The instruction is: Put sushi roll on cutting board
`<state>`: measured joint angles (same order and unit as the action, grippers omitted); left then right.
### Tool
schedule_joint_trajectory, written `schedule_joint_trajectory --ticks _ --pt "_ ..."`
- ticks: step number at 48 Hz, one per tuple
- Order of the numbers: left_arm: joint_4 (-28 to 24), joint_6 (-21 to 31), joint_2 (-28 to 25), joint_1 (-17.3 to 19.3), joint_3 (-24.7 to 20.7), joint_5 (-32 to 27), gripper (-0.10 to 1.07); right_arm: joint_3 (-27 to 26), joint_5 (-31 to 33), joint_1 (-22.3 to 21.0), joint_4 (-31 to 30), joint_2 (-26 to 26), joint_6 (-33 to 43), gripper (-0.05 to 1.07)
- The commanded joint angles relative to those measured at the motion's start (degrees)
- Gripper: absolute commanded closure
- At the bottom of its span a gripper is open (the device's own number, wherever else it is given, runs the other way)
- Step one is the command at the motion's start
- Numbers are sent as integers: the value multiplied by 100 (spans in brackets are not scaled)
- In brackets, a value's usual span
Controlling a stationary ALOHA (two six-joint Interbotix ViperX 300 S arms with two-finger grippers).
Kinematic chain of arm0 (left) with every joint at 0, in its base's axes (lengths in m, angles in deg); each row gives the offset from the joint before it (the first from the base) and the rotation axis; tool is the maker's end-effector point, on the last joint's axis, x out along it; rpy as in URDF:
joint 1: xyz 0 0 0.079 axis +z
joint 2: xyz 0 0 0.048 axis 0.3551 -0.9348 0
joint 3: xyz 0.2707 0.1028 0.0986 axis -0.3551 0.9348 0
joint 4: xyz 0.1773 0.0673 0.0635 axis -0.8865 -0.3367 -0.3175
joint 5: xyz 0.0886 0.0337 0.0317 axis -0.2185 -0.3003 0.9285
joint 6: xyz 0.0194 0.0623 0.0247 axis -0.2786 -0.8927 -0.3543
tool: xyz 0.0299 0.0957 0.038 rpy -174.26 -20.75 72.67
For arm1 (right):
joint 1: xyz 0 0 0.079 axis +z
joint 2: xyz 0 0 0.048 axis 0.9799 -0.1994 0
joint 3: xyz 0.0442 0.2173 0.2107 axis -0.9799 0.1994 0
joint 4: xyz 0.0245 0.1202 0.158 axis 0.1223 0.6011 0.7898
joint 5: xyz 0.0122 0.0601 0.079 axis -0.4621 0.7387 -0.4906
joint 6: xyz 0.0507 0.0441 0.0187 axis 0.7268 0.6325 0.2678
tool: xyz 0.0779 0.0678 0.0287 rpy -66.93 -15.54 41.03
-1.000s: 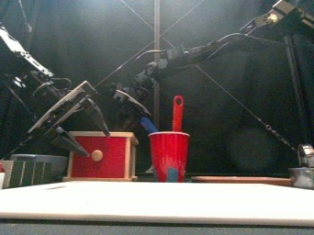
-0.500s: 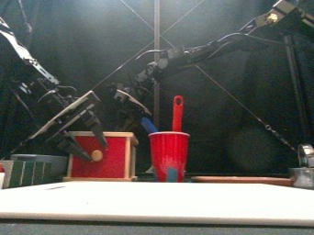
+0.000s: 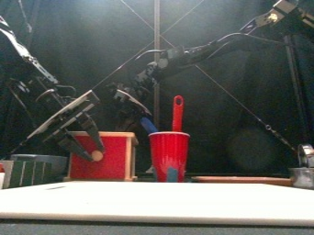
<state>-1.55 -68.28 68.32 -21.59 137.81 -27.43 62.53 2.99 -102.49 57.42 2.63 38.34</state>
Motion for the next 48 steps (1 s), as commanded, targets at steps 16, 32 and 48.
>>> schedule_joint_trajectory --ticks 16,32,48 --pt "554 -9 97 -782 -79 18 32 -9 105 -35 53 114 -9 98" --pt "650 -9 185 -1072 -97 18 32 0 105 -44 105 70 -9 98" --pt "765 -18 185 -1274 -114 18 32 9 105 -44 149 35 -9 98"
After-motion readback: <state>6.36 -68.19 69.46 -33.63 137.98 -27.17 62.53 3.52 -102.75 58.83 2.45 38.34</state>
